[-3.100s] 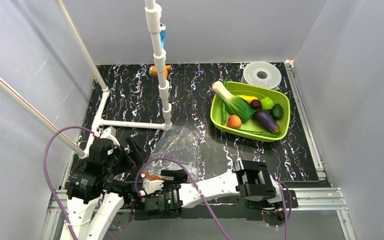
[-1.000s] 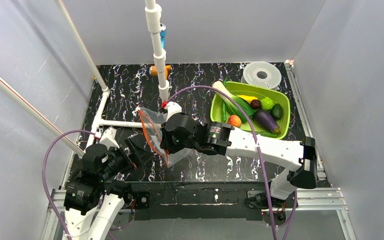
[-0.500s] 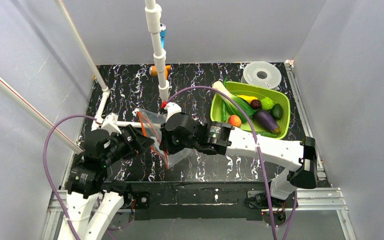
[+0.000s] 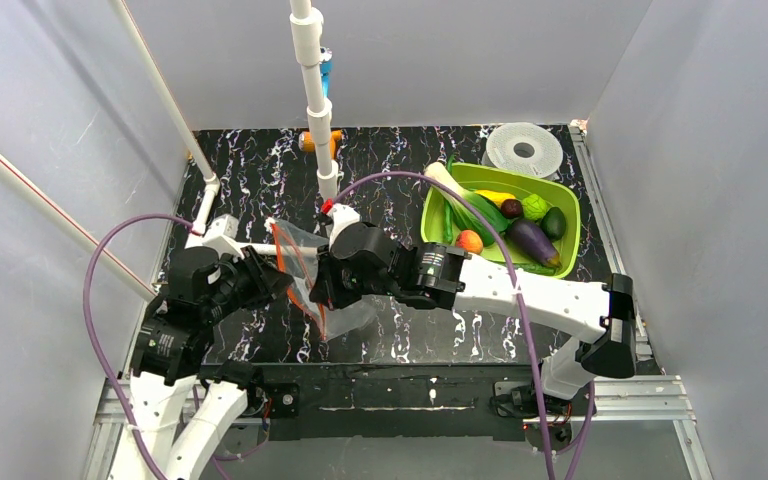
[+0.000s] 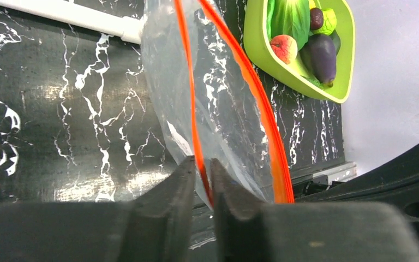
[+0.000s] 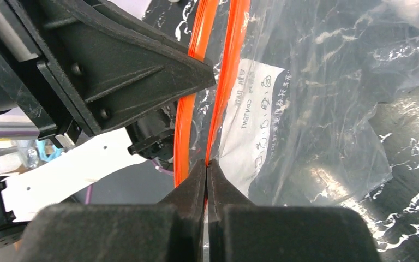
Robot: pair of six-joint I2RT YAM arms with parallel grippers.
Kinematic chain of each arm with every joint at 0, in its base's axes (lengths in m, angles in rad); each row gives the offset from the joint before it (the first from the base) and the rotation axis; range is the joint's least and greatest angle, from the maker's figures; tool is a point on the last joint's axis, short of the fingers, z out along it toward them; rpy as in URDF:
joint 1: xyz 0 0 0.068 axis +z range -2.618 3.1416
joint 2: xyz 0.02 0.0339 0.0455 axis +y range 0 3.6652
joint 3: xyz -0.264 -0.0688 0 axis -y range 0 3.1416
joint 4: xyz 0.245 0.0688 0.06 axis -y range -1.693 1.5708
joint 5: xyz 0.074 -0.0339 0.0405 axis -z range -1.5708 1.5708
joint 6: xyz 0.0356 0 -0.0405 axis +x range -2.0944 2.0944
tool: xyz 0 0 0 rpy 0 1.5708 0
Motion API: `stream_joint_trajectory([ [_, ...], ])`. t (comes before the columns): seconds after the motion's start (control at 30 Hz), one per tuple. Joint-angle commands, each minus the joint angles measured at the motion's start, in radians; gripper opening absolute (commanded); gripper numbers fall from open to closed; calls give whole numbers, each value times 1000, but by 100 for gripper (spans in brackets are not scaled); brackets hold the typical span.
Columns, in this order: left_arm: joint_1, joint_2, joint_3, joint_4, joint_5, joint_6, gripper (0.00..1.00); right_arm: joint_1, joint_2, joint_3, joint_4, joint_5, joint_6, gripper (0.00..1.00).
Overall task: Place the food in the zip-top bag and seal the zipper
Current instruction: Open the zipper of the food storage bag.
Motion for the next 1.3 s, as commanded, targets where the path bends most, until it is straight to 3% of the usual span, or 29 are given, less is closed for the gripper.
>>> stream_joint_trajectory([
  [0.0,-2,13,116,-100,-33,98,2,-7,-61,-22,112,-62,54,1],
  [0.23,-3,99,498,-366,-256,224,0,-65,-88,-142,352,-321,215,1],
  [0.33,-3,155,550,-426,-234,244,0,-90,-85,-187,448,-406,271,1],
  [0.47,-1,207,375,-374,-112,259,0,-129,-82,-298,525,-433,316,1],
  [0.63,-4,227,144,-197,-8,312,0,-198,-96,-583,633,-433,329,1],
  [0.77,-4,210,81,-74,91,373,0,-215,-133,-694,530,-320,269,1],
  [0.93,-3,217,44,18,151,434,0,-215,-185,-678,347,-233,162,1],
  [1.03,-10,210,1,50,120,432,0,-214,-218,-634,239,-186,97,9],
  [1.27,-9,145,-161,157,106,377,0,-215,-318,-565,129,-165,-5,41],
])
